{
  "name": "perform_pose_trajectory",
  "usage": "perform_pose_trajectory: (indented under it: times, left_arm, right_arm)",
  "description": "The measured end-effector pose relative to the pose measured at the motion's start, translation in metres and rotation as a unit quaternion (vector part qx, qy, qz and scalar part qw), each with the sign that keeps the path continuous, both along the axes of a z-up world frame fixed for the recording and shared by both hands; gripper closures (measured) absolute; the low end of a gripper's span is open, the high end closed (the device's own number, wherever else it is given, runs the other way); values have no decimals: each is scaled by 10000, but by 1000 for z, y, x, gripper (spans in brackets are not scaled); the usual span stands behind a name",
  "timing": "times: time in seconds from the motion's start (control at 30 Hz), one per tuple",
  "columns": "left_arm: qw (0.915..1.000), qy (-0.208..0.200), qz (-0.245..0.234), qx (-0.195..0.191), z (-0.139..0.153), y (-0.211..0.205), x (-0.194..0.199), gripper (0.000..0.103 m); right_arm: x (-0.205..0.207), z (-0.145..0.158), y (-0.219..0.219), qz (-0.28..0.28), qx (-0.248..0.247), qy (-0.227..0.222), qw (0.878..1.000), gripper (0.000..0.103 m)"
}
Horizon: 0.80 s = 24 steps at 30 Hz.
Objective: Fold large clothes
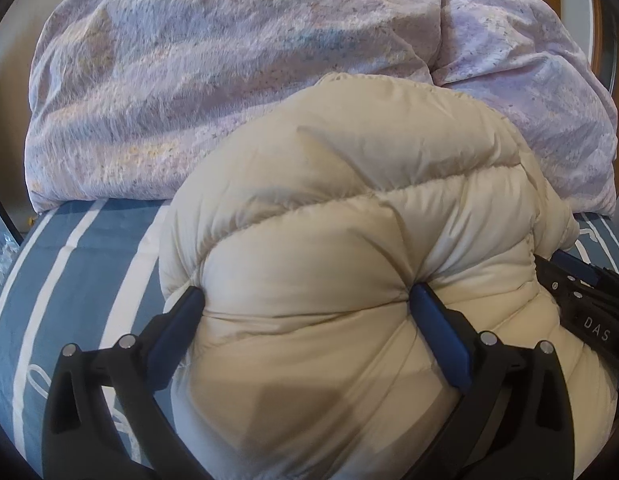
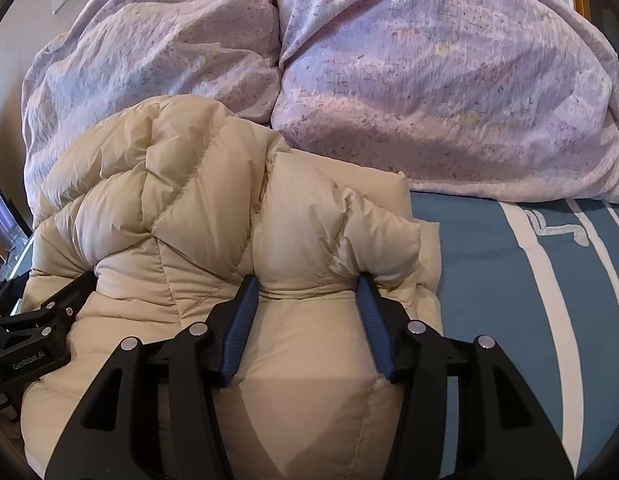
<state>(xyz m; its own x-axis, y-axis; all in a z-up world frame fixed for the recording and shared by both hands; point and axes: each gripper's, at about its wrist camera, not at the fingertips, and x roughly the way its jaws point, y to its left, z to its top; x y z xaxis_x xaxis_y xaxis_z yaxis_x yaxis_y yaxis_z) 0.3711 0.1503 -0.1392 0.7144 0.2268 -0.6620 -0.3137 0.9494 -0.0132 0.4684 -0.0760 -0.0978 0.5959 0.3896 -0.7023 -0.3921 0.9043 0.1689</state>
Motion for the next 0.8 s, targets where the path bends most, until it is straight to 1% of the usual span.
perform_pose_trajectory:
  times: [0.13,0.17,0.2,0.23,0.27,0.37,0.5,0.57,0.63,0.7,0.8]
  left_arm:
    - [10000,-27,12,-15,-1,1,-1,2]
    - [10000,-28,23,-11,1,1,-2,2]
    - [10000,-27,32,-14,1,2,-4,2]
    - [10000,-27,41,-23,3,2,-9,2]
    - [10000,-39,53,-40,6,3,-15,2]
    - [9999,-50,82,-110,13,4,-33,2]
    - [9997,-132,45,-195,26,-1,-71,2]
    - [9996,-157,27,-220,31,-6,-90,2]
    - [9995,-60,-3,-305,32,-12,-110,2]
    - [9991,124,-47,-408,28,-21,-132,2]
    - [9990,196,-17,-406,24,-31,-162,2]
  right_arm:
    - [4,-1,-1,-19,115,14,9999,46]
    - [5,1,-3,-24,126,18,9999,41]
    - [0,4,-6,-54,96,5,9999,30]
    - [-3,6,-9,-93,49,-9,9999,22]
    - [-6,9,-13,-149,15,-15,9999,4]
    - [-22,17,-32,-222,199,32,9996,3]
    - [-49,25,-54,-289,270,155,9991,1]
    - [-63,27,-59,-263,187,201,9993,1]
    - [-84,31,-63,-158,52,213,9996,1]
    - [-103,35,-66,-101,-84,101,9999,1]
    - [-137,44,-72,-57,-212,-79,9997,1]
